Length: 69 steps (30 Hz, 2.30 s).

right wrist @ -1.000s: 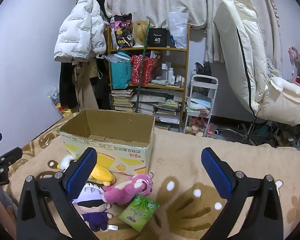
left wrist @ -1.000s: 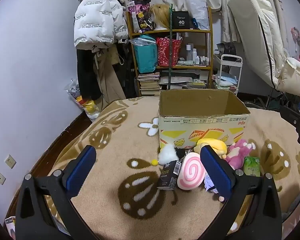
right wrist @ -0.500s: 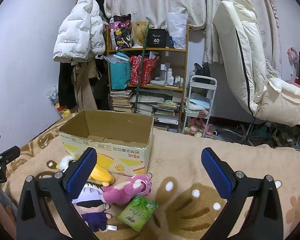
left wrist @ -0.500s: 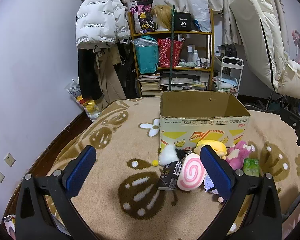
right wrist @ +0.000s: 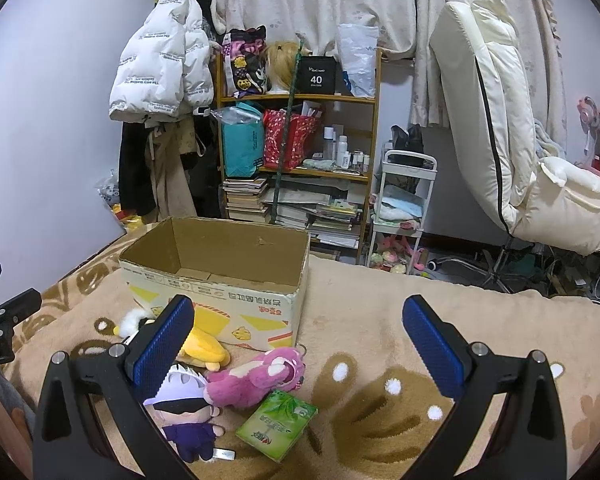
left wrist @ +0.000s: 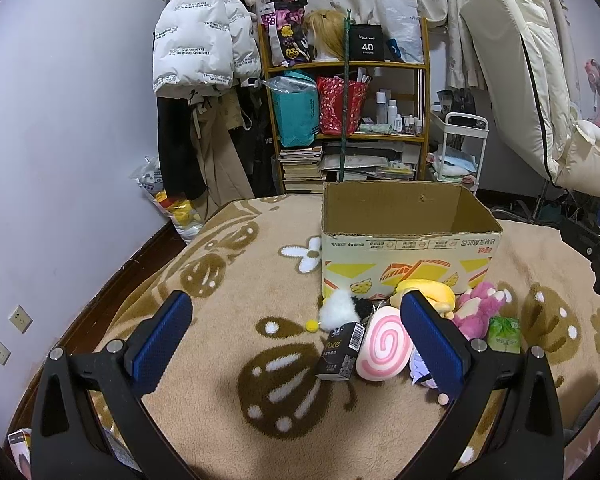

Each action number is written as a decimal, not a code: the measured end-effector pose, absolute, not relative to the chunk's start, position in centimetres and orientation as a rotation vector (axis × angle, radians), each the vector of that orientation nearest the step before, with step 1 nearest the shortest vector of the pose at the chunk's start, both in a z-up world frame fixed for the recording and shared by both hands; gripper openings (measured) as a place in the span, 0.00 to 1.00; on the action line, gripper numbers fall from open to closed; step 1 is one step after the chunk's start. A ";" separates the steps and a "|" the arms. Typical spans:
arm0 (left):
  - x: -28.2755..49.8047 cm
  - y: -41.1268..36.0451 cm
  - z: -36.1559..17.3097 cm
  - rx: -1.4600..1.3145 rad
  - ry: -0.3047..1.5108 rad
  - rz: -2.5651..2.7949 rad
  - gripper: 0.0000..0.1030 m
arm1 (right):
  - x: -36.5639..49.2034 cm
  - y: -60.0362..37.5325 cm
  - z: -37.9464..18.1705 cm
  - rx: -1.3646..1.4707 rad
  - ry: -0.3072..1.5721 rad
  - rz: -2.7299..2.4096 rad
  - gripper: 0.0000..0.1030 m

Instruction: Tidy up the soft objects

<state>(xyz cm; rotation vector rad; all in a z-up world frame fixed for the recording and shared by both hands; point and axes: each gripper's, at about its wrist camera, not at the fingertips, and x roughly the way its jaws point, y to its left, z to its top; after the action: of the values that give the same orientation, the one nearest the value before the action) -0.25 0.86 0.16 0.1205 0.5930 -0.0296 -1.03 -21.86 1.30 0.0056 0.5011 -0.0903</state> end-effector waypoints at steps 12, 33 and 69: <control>-0.2 0.8 0.1 0.119 0.593 -0.029 1.00 | -1.1 -22.0 1.0 0.004 0.497 -0.091 1.00; -0.2 0.8 0.1 0.120 0.596 -0.029 1.00 | -1.1 -22.0 1.1 0.002 0.497 -0.091 1.00; -0.1 1.2 -0.1 0.107 0.614 -0.046 1.00 | -0.9 -22.1 0.8 0.006 0.506 -0.096 1.00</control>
<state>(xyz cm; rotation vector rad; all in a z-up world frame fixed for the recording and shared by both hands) -0.11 1.24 -0.11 0.1072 0.6145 -0.0457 -0.93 -22.10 0.77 0.0057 0.5059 -0.0961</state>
